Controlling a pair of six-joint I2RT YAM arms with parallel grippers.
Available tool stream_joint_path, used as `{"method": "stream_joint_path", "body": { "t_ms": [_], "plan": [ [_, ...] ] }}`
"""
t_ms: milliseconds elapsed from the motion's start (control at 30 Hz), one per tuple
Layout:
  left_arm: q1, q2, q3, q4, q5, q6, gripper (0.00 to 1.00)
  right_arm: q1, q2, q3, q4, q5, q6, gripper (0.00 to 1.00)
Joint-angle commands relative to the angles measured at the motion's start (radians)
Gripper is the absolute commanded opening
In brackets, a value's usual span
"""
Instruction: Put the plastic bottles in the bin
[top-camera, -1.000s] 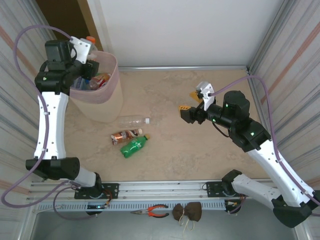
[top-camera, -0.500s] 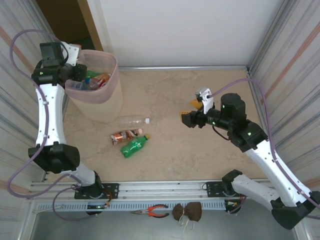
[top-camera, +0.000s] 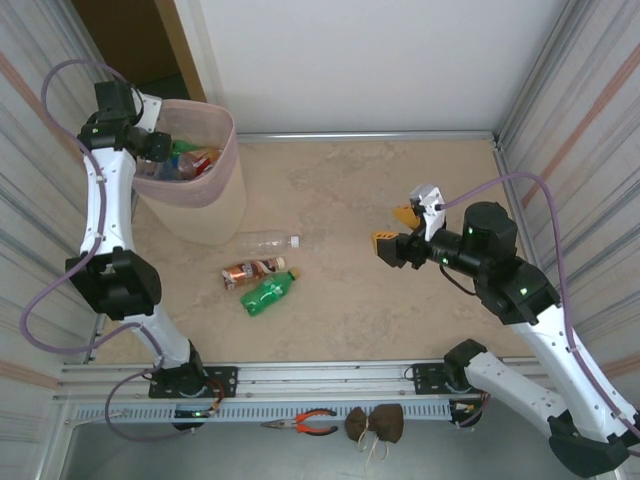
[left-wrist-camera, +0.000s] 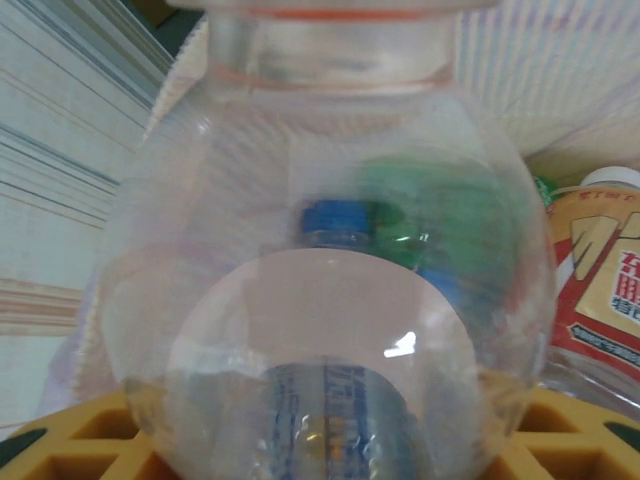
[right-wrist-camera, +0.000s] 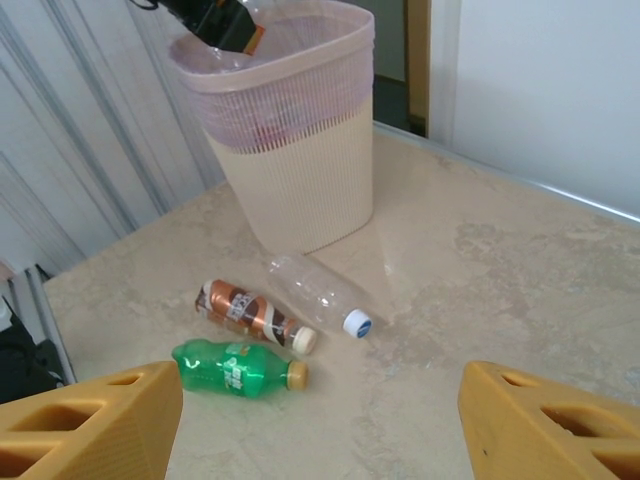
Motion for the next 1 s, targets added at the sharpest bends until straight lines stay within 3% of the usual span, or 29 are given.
{"method": "stream_joint_path", "body": {
  "t_ms": [0,467,967],
  "plan": [
    [0.008,0.035,-0.006,-0.063,-0.04,0.022,0.56,-0.004,-0.007,-0.024,-0.031,0.016,-0.008,0.72],
    [0.0,0.098,-0.078,-0.105,0.015,-0.011,0.63,-0.006,-0.044,-0.075,-0.004,0.025,-0.002,0.72],
    [-0.027,-0.038,-0.01,-0.12,0.082,-0.049,0.86,-0.005,-0.061,-0.063,-0.001,0.031,0.013,0.72]
  ]
}}
